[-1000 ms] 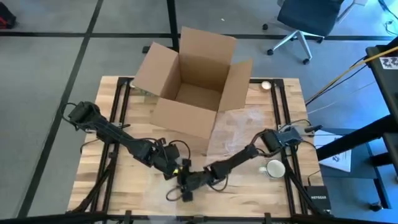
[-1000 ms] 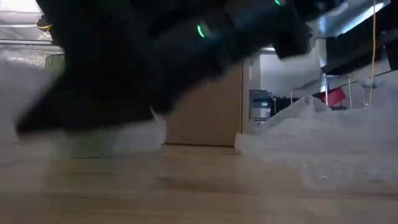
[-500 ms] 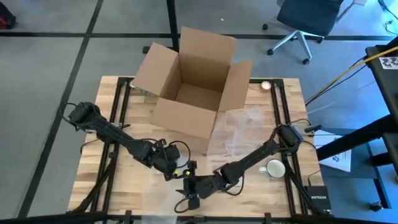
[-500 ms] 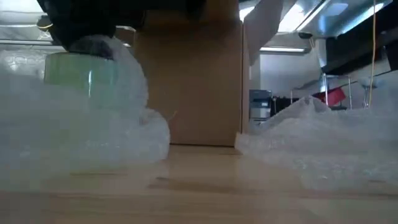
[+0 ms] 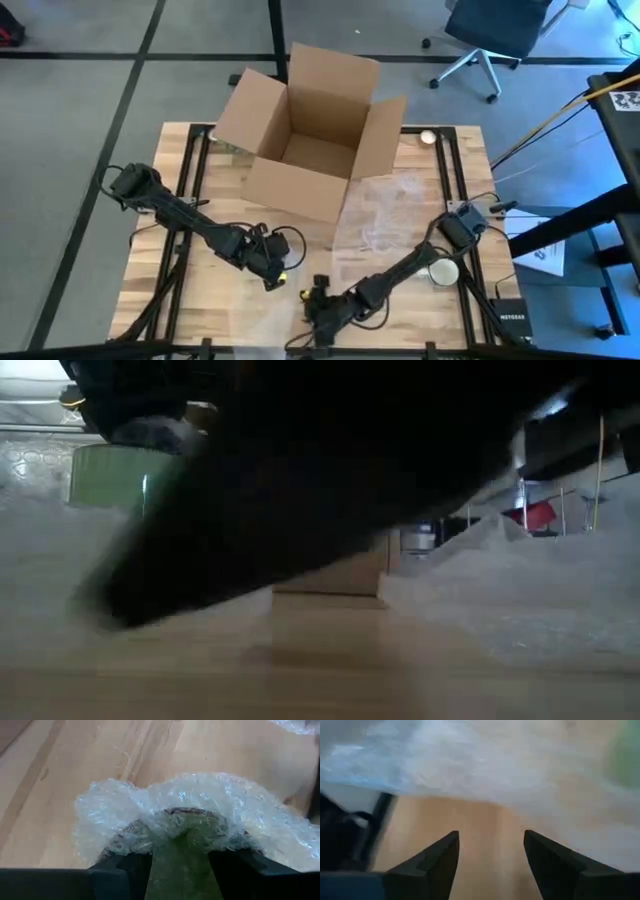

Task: Wrap mug
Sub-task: Wrap the green mug with bubble wrap

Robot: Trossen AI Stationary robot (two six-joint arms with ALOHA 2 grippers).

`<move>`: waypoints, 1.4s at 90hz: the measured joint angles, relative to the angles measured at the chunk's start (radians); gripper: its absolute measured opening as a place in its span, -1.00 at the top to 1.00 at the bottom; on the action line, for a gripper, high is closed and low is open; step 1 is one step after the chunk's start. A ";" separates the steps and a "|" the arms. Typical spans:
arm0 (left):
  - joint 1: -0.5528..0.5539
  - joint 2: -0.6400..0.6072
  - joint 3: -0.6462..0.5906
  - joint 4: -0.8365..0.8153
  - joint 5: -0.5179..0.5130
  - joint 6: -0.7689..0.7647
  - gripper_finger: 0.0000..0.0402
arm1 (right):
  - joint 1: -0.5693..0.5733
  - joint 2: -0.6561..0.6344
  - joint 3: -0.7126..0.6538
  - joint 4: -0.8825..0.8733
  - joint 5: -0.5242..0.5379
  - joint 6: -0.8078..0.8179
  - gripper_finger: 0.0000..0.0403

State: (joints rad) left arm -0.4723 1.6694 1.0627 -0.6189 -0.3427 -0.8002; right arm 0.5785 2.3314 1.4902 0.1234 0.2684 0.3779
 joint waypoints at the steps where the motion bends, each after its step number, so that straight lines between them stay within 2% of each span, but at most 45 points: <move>1: 0.000 0.000 0.000 0.001 -0.001 0.002 0.15 | -0.003 0.008 0.000 0.025 0.007 -0.014 -0.04; 7: 0.001 0.000 0.000 0.013 0.002 0.010 0.15 | -0.019 0.041 0.018 0.087 0.001 -0.041 -0.05; 17: 0.001 0.001 0.000 0.019 -0.001 0.016 0.15 | -0.051 0.078 0.057 0.148 0.056 -0.048 -0.05; 29: 0.001 0.001 0.001 0.031 -0.002 0.015 0.15 | -0.102 0.080 0.098 0.168 0.187 -0.082 -0.05; 49: -0.002 -0.022 -0.001 0.036 0.015 0.009 0.15 | -0.102 0.060 0.148 0.142 0.155 -0.180 -0.05; 72: -0.006 -0.035 0.000 0.044 -0.005 0.018 0.15 | -0.095 0.041 0.193 0.149 0.208 -0.064 -0.02; 83: -0.005 -0.036 0.000 0.043 -0.001 0.016 0.15 | -0.099 0.041 0.195 0.125 0.231 -0.035 0.13; 101: -0.006 -0.036 0.000 0.043 -0.005 0.015 0.15 | -0.110 0.042 0.195 0.109 0.258 -0.034 0.52; 115: -0.006 -0.036 0.000 0.044 -0.008 0.018 0.15 | -0.109 0.042 0.195 0.069 0.197 -0.038 0.92; 126: -0.006 -0.036 0.000 0.043 -0.008 0.026 0.15 | -0.099 0.042 0.195 0.037 0.132 -0.039 0.95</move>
State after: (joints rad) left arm -0.4782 1.6329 1.0630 -0.5756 -0.3507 -0.7742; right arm 0.4791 2.3731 1.6852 0.1600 0.4006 0.3393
